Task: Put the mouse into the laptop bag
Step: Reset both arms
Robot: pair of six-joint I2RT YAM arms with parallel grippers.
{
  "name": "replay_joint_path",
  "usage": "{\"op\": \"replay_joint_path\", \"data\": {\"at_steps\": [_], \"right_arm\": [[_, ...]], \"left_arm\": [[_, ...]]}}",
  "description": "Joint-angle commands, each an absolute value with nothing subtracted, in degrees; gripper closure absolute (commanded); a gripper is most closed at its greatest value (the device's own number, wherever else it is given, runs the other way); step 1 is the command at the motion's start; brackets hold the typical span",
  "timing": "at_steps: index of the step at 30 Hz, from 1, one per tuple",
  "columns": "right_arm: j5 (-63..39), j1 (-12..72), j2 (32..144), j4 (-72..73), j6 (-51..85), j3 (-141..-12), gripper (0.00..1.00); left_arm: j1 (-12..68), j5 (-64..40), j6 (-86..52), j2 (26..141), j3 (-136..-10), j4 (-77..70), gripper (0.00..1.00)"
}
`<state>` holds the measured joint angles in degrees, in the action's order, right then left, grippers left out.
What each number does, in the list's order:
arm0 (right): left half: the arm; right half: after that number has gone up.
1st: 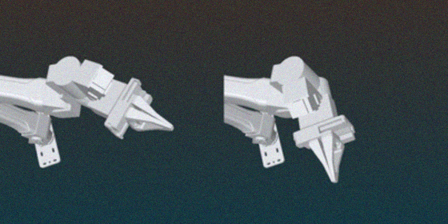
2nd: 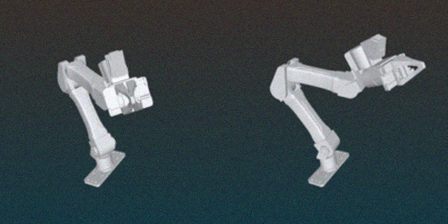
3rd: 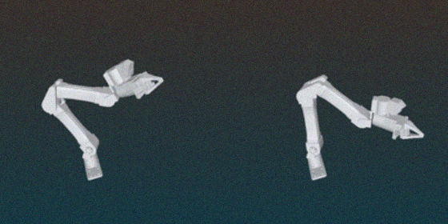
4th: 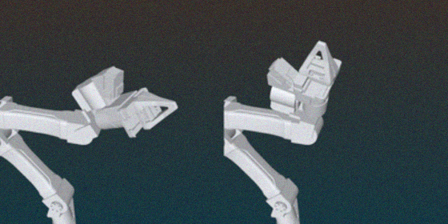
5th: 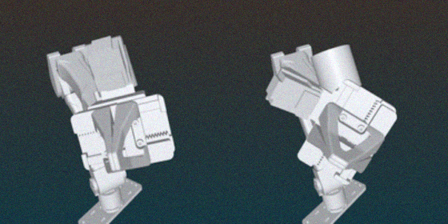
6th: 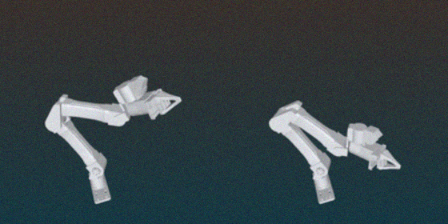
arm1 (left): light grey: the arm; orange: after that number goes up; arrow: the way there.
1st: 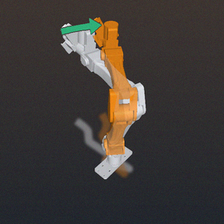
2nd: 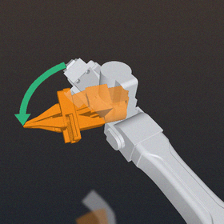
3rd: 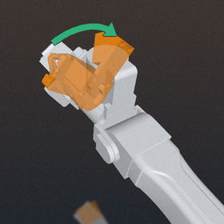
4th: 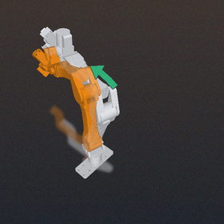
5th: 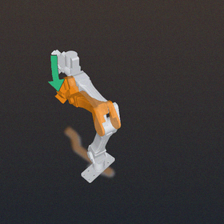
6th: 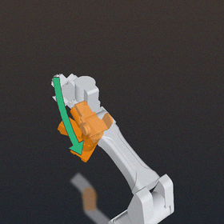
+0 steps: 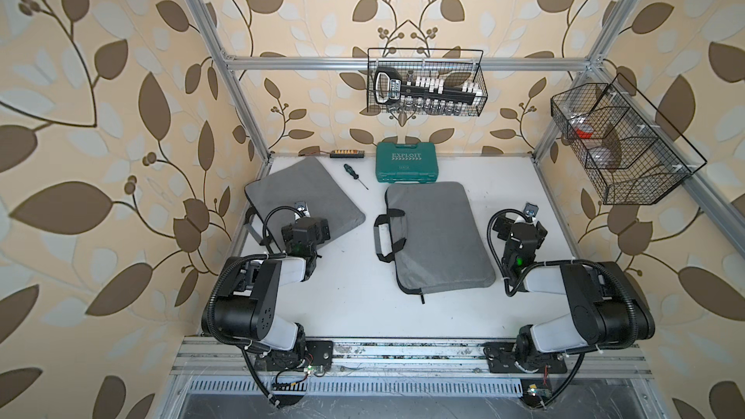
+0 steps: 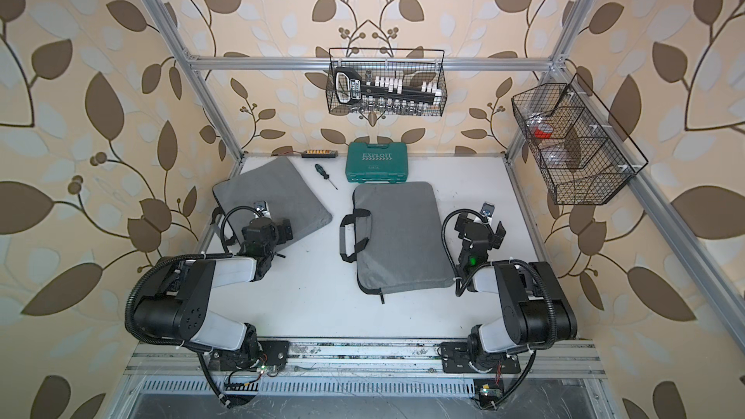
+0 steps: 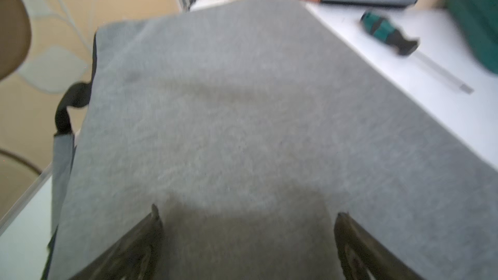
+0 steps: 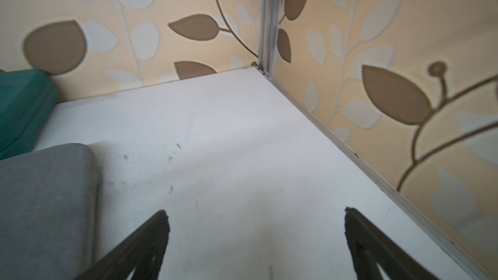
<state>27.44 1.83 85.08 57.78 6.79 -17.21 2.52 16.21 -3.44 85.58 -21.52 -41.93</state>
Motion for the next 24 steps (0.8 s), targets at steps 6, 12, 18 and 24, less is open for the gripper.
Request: {"op": "replay_joint_path", "data": {"at_steps": [6,12,18,24], "right_arm": [[10.0,-0.3,86.3,69.1,4.7,-12.0,0.0],[2.4,-1.4,85.2,63.2,3.2,-14.1,0.0],[0.0,-1.9,85.7,64.0,2.8,-13.9,0.01],[-1.8,-1.7,85.0,69.1,1.9,-10.6,0.0]], "left_arm": [[1.5,11.4,-3.7,85.1,-20.7,-44.3,0.01],[1.6,11.8,-3.7,85.2,-21.1,-43.6,0.01],[1.7,12.0,-3.6,85.2,-21.2,-43.6,0.01],[1.8,12.0,-3.6,85.3,-21.2,-43.5,0.01]]}}
